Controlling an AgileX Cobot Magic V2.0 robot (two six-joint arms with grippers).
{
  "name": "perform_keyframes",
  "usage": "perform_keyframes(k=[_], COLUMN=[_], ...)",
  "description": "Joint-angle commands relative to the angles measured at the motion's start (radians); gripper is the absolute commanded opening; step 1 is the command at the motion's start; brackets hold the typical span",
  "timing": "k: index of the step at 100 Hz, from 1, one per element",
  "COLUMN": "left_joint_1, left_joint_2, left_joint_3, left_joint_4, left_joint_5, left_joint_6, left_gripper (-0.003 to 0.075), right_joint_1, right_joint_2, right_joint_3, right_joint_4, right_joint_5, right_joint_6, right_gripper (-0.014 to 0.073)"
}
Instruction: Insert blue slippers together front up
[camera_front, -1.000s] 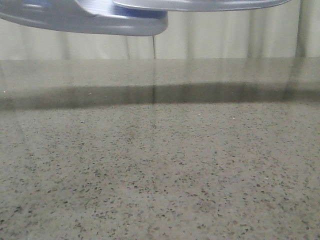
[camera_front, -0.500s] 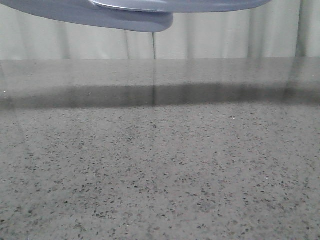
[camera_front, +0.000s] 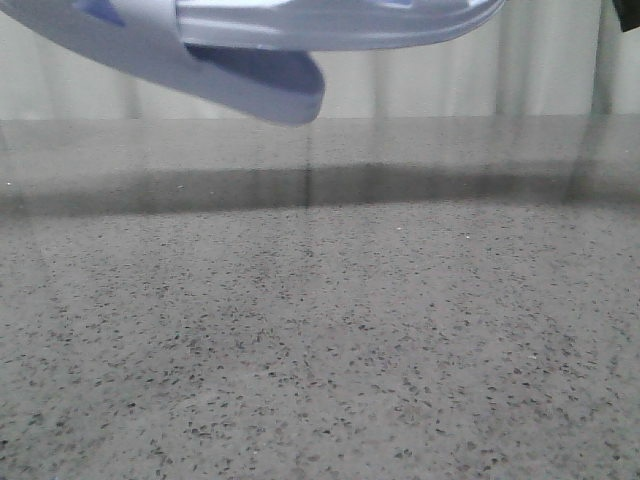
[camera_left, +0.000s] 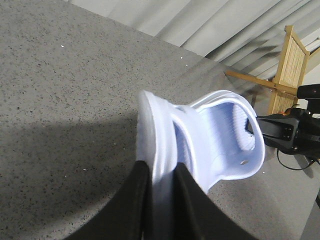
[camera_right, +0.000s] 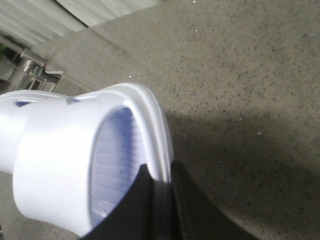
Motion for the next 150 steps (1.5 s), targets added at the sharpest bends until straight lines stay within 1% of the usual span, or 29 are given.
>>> perform_keyframes(k=[1, 13, 29, 47, 74, 88, 96, 106, 120, 150], left_joint_1=[-0.024, -0.032, -0.028, -0.028, -0.028, -0.028, -0.036, -0.053, -0.071, -0.071], left_joint_2=[-0.026, -0.021, -0.021, -0.021, -0.021, -0.021, -0.021, -0.021, -0.021, -0.021], left_joint_3=[-0.035, -0.035, -0.036, -0.036, -0.036, -0.036, -0.036, -0.036, -0.036, -0.036], left_joint_4=[-0.1, -0.102, -0.157, -0.199, -0.258, -0.259, -0.257, -0.251, -0.244, -0.204], left_joint_5=[0.101, 0.101, 0.101, 0.101, 0.101, 0.101, 0.101, 0.101, 0.101, 0.101], left_joint_6=[0.002, 0.007, 0.009, 0.009, 0.009, 0.009, 0.011, 0.017, 0.021, 0.021], left_gripper=[0.0015, 0.0015, 0.0015, 0.0015, 0.0015, 0.0015, 0.0015, 0.0015, 0.0015, 0.0015], right_joint_1=[0.039, 0.074, 0.075, 0.075, 0.076, 0.089, 0.101, 0.123, 0.155, 0.158], right_joint_2=[-0.008, 0.023, 0.051, 0.075, 0.152, 0.181, 0.194, 0.196, 0.198, 0.198], right_joint_3=[-0.033, -0.033, -0.033, -0.033, -0.033, -0.033, -0.033, -0.033, -0.056, -0.141], right_joint_4=[0.104, 0.117, 0.113, 0.079, 0.077, 0.088, 0.136, 0.179, 0.174, 0.167], right_joint_5=[0.032, 0.03, 0.011, -0.017, 0.025, 0.048, 0.093, 0.1, 0.094, 0.148], right_joint_6=[-0.045, -0.058, -0.058, -0.058, -0.058, -0.06, -0.114, -0.157, -0.163, -0.163], right_gripper=[-0.0107, -0.0106, -0.0106, -0.0106, -0.0106, -0.0107, -0.0107, -0.0107, -0.0107, -0.0106])
